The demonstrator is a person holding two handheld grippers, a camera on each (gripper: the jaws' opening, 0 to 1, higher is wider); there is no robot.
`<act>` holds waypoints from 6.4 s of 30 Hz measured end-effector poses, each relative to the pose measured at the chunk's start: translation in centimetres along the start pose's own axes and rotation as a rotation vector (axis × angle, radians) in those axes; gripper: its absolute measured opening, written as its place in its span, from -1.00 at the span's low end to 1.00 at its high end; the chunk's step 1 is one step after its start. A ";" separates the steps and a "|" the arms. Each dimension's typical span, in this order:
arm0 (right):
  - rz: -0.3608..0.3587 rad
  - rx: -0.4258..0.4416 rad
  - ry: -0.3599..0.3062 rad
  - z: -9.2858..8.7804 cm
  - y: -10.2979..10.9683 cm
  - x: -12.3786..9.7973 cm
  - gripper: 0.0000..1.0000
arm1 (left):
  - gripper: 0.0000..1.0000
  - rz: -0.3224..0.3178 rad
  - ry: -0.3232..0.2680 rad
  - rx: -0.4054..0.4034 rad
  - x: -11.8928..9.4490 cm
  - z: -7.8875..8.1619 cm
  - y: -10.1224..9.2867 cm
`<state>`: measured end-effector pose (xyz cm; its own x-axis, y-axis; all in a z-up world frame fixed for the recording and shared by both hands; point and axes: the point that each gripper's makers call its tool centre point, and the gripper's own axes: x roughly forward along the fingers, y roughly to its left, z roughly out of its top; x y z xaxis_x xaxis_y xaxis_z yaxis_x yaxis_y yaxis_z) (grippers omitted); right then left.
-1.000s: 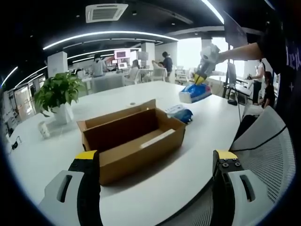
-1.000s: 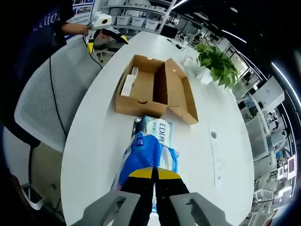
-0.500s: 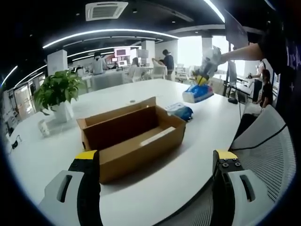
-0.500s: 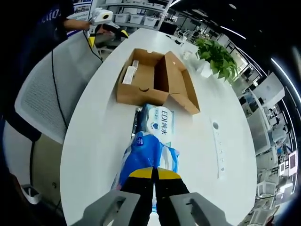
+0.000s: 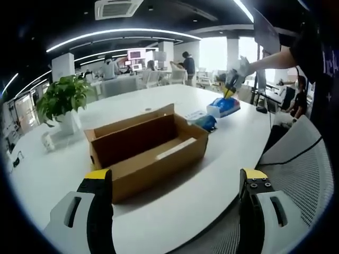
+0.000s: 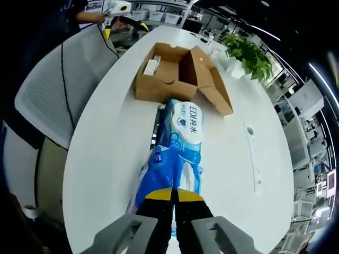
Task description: Operate the shoe box by opening the lid, removing the specified soft item, and placing it in the target area until the item is outside and the box remains undamaged.
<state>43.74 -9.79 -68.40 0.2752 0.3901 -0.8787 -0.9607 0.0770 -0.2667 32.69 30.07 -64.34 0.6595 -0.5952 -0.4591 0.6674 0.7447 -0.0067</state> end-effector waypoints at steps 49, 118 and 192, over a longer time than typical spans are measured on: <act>-0.214 0.441 -0.042 -3.8 0.8 1.0 -0.26 | 0.97 -0.042 0.005 0.028 0.1 -0.2 -0.9; -0.296 0.947 0.059 -9.6 2.4 3.8 -0.22 | 0.94 -0.050 0.020 0.024 0.3 -0.5 -0.9; -0.134 0.723 -0.021 -0.5 2.8 -1.3 0.43 | 0.98 -0.006 -0.075 -0.015 -0.5 1.2 0.0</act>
<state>40.69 -10.54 -68.16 0.3979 0.3517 -0.8473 -0.7047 0.7085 -0.0369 32.81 29.99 -63.04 0.6797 -0.6202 -0.3916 0.6667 0.7450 -0.0226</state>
